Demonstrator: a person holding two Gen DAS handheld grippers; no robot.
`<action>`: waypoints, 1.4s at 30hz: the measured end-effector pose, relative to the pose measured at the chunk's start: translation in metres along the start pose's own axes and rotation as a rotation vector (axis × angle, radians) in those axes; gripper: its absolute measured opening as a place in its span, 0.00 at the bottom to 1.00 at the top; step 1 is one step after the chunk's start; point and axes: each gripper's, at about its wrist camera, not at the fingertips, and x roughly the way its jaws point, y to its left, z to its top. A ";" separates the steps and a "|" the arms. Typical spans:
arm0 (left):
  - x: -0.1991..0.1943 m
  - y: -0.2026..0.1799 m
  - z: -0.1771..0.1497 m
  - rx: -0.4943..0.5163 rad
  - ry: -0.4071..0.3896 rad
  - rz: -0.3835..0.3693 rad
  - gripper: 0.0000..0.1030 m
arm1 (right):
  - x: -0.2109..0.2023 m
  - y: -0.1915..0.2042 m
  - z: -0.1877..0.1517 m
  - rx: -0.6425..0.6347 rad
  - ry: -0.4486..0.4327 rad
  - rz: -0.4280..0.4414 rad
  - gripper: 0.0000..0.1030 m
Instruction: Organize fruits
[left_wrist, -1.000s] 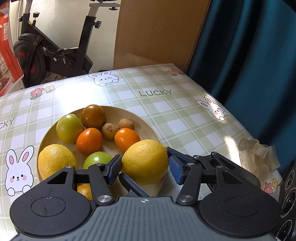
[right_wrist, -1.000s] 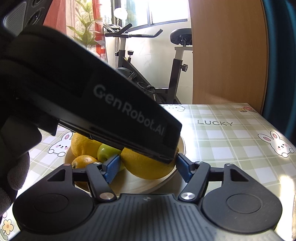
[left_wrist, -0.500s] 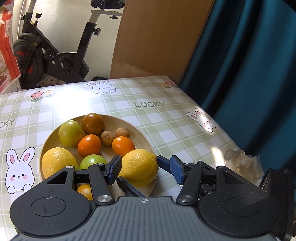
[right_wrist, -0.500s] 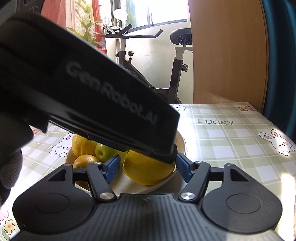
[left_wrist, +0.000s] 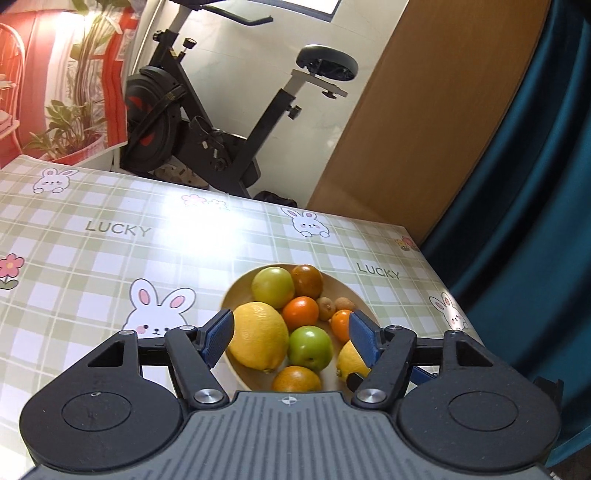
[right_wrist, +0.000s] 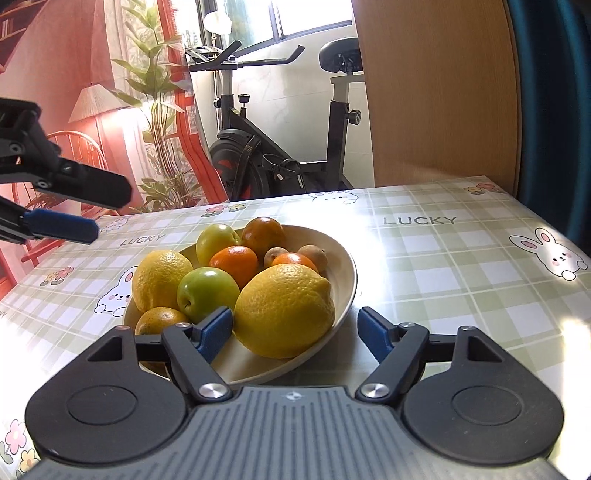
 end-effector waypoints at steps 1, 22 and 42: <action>-0.005 0.004 0.000 -0.002 -0.011 0.006 0.73 | -0.002 0.001 -0.001 -0.008 0.010 -0.007 0.76; -0.116 -0.007 -0.010 0.194 -0.145 0.097 0.94 | -0.099 0.062 0.051 -0.003 -0.012 -0.008 1.00; -0.200 -0.023 -0.023 0.184 -0.287 0.256 0.96 | -0.181 0.115 0.067 -0.048 -0.014 -0.030 1.00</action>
